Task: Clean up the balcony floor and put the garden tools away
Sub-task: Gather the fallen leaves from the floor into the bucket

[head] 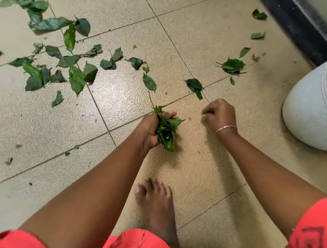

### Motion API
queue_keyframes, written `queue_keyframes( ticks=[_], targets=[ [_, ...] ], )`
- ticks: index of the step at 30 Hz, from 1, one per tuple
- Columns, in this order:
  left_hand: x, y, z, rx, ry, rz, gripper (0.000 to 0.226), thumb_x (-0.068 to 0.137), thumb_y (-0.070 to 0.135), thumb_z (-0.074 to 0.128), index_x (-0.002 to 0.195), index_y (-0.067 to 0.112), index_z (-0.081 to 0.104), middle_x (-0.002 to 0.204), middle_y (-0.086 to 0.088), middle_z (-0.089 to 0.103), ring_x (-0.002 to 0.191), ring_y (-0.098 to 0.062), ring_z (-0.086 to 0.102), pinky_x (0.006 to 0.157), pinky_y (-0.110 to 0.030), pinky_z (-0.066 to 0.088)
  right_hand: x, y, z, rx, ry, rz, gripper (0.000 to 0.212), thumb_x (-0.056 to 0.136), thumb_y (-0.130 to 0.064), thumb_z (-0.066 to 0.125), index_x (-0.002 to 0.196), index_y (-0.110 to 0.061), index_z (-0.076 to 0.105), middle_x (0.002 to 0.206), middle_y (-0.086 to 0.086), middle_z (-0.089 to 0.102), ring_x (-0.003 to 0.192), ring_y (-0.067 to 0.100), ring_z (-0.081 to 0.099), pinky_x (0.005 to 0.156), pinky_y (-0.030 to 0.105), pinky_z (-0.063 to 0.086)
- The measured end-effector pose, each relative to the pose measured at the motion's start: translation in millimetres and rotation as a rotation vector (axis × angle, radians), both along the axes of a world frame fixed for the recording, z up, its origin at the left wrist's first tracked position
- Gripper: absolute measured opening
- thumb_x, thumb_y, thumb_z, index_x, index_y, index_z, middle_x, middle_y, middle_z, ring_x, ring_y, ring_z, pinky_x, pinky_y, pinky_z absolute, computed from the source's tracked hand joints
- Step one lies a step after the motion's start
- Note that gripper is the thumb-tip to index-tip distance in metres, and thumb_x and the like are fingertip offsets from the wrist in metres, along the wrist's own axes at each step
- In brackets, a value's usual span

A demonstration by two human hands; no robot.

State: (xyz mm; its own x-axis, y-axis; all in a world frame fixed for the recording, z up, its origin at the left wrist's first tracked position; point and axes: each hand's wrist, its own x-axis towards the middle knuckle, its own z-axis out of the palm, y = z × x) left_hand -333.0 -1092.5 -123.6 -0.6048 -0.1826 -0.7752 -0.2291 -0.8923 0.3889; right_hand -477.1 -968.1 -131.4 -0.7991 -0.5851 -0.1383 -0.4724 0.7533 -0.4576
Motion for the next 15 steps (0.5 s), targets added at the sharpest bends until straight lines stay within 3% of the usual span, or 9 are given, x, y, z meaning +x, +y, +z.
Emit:
queue_keyframes(
  ticks=[3, 7, 10, 12, 14, 15],
  targets=[
    [-1.2, -2.3, 1.3, 0.053, 0.041, -0.005, 0.018, 0.096, 0.006, 0.044, 0.087, 0.001, 0.058, 0.074, -0.012, 0.062, 0.045, -0.016, 0.062, 0.045, -0.023, 0.053, 35.1, -32.1, 19.8, -0.281, -0.209, 0.054, 0.012, 0.071, -0.001, 0.074, 0.083, -0.002, 0.072, 0.091, 0.007, 0.059, 0.083, 0.016, 0.059, 0.077, 0.025, 0.053],
    [-1.5, -10.0, 1.2, 0.083, 0.096, 0.054, 0.045, 0.097, 0.01, 0.042, 0.063, 0.005, 0.071, 0.058, -0.005, 0.058, 0.043, -0.013, 0.055, 0.047, -0.023, 0.05, 44.6, -52.5, 24.6, -0.293, -0.252, 0.219, 0.011, 0.072, 0.002, 0.072, 0.083, -0.002, 0.074, 0.087, 0.012, 0.07, 0.074, 0.012, 0.061, 0.075, 0.026, 0.052],
    [-1.8, -25.7, 3.3, -0.012, 0.007, 0.088, 0.028, 0.096, 0.008, 0.046, 0.073, 0.004, 0.062, 0.056, -0.004, 0.059, 0.042, -0.012, 0.057, 0.047, -0.021, 0.05, 22.7, -58.3, 26.6, -0.385, -0.468, 0.227, 0.017, 0.075, 0.002, 0.07, 0.092, 0.0, 0.071, 0.093, 0.013, 0.07, 0.081, 0.013, 0.063, 0.083, 0.031, 0.052],
    [-4.9, -38.9, 1.2, -0.046, -0.054, 0.124, 0.022, 0.095, 0.007, 0.049, 0.076, 0.004, 0.058, 0.051, -0.002, 0.06, 0.039, -0.011, 0.057, 0.044, -0.02, 0.051, -3.4, -58.7, 17.0, -0.259, -0.254, 0.219, 0.029, 0.078, 0.0, 0.069, 0.106, -0.006, 0.068, 0.116, 0.01, 0.063, 0.103, 0.017, 0.058, 0.097, 0.031, 0.045],
    [-7.8, -49.6, 2.2, -0.05, -0.068, 0.135, 0.022, 0.095, 0.007, 0.051, 0.074, 0.005, 0.058, 0.048, -0.001, 0.059, 0.038, -0.01, 0.056, 0.042, -0.019, 0.05, -28.9, -57.7, -0.1, 0.115, -0.057, 0.339, 0.05, 0.082, -0.008, 0.066, 0.129, -0.022, 0.054, 0.147, 0.005, 0.037, 0.131, 0.022, 0.038, 0.106, 0.032, 0.031],
    [-9.9, -53.4, 2.4, -0.045, -0.067, 0.13, 0.023, 0.094, 0.008, 0.052, 0.073, 0.005, 0.057, 0.048, -0.001, 0.059, 0.038, -0.01, 0.056, 0.042, -0.018, 0.049, -38.0, -58.7, -8.1, 0.238, -0.072, 0.366, 0.054, 0.085, -0.017, 0.063, 0.134, -0.031, 0.046, 0.153, 0.002, 0.023, 0.136, 0.025, 0.029, 0.107, 0.035, 0.028]
  ],
)
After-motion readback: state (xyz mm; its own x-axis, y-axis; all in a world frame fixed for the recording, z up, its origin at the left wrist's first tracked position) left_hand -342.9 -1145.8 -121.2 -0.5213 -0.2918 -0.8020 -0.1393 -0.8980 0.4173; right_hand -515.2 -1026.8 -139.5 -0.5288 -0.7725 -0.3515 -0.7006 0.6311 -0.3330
